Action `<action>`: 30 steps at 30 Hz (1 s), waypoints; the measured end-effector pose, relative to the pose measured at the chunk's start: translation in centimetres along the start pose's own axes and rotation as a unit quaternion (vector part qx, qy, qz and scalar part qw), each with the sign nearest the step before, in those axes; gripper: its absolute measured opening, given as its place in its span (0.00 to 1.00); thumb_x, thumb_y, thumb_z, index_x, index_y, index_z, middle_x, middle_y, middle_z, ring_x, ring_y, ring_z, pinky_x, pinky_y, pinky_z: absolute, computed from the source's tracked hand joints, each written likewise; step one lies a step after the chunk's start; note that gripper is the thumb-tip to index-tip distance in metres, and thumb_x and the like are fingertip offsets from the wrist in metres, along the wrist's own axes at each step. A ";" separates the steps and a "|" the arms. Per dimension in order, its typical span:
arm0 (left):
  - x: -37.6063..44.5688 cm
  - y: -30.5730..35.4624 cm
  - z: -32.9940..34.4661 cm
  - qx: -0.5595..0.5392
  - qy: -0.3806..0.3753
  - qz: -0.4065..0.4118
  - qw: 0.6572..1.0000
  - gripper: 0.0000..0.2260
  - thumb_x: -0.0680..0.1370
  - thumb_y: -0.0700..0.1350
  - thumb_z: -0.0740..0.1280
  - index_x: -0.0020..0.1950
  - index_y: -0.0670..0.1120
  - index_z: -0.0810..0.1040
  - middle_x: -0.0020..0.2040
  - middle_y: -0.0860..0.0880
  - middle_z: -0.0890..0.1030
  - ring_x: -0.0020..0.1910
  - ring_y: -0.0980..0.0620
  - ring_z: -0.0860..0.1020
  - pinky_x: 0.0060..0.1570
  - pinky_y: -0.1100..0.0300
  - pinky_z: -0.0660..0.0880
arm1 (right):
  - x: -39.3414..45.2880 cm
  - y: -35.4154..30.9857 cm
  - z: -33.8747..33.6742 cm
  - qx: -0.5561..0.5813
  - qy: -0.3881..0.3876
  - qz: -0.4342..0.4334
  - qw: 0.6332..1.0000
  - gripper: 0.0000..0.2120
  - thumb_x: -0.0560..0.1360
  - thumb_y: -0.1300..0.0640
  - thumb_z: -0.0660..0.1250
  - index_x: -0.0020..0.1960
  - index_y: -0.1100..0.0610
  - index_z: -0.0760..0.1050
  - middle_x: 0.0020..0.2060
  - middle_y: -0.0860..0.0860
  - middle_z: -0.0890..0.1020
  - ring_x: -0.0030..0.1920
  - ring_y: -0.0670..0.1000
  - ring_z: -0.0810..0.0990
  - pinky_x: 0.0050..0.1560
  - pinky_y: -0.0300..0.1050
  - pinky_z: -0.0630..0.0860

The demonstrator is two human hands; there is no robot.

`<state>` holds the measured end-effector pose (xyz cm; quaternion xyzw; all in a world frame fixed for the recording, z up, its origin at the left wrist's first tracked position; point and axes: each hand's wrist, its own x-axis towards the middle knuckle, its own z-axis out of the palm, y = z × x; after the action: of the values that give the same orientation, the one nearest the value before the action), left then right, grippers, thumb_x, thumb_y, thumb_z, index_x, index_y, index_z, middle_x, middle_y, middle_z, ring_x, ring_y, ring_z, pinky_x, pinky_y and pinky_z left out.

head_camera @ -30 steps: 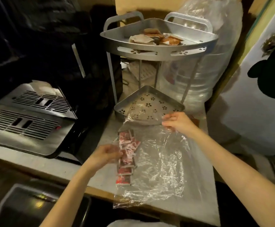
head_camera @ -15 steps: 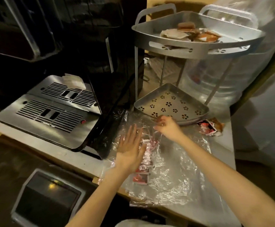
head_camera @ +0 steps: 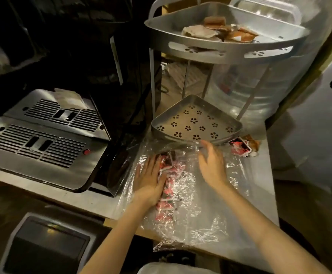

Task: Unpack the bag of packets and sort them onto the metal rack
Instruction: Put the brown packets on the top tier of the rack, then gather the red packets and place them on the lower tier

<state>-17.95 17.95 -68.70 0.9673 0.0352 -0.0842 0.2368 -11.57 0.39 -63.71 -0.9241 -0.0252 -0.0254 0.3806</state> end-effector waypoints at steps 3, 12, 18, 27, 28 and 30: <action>0.5 -0.2 0.1 0.004 -0.015 -0.008 1.000 0.28 0.76 0.63 0.36 0.74 0.54 0.38 0.77 0.53 0.40 0.73 0.57 0.36 0.72 0.53 0.36 | -1.1 1.7 -1.4 -0.056 0.003 -0.015 0.998 0.18 0.76 0.63 0.61 0.66 0.60 0.69 0.63 0.55 0.75 0.66 0.55 0.70 0.64 0.46 0.65; 1.4 2.6 -3.2 0.071 0.003 -0.047 0.996 0.25 0.78 0.53 0.57 0.72 0.49 0.56 0.76 0.46 0.54 0.74 0.43 0.54 0.72 0.43 0.53 | -3.3 5.7 -5.0 -0.142 -0.005 0.035 0.989 0.24 0.75 0.60 0.63 0.70 0.60 0.64 0.68 0.56 0.71 0.68 0.56 0.66 0.68 0.49 0.62; -0.7 6.7 -1.3 0.042 0.076 0.074 0.993 0.26 0.78 0.58 0.43 0.74 0.52 0.43 0.76 0.49 0.40 0.75 0.50 0.38 0.73 0.48 0.38 | -4.1 6.8 -6.4 -0.099 0.031 0.193 0.976 0.32 0.72 0.48 0.66 0.70 0.58 0.60 0.66 0.58 0.71 0.64 0.59 0.70 0.60 0.54 0.70; -1.2 7.1 1.7 0.118 0.017 0.088 0.989 0.27 0.78 0.61 0.41 0.73 0.54 0.34 0.74 0.49 0.33 0.72 0.51 0.31 0.69 0.50 0.31 | -3.5 6.7 -9.3 0.198 -0.128 0.330 0.914 0.13 0.68 0.52 0.70 0.43 0.63 0.80 0.39 0.51 0.82 0.41 0.50 0.77 0.41 0.44 0.70; -1.1 7.1 1.8 0.120 0.014 0.088 0.989 0.26 0.79 0.59 0.42 0.72 0.54 0.34 0.74 0.49 0.33 0.72 0.51 0.31 0.70 0.49 0.32 | -3.4 6.6 -9.4 0.195 -0.148 0.333 0.911 0.10 0.69 0.55 0.69 0.43 0.63 0.81 0.38 0.51 0.83 0.41 0.50 0.78 0.40 0.43 0.70; -1.0 6.9 1.7 0.122 0.007 0.088 0.989 0.26 0.79 0.56 0.44 0.71 0.55 0.32 0.75 0.49 0.34 0.72 0.51 0.31 0.72 0.47 0.34 | -3.2 6.3 -9.6 0.197 -0.157 0.324 0.912 0.04 0.70 0.60 0.69 0.42 0.61 0.81 0.37 0.52 0.83 0.40 0.50 0.80 0.38 0.41 0.71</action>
<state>-18.46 10.99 -66.83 0.9888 -0.0586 -0.0599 0.1235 -14.64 -10.90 -61.55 -0.7798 0.2110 0.2504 0.5336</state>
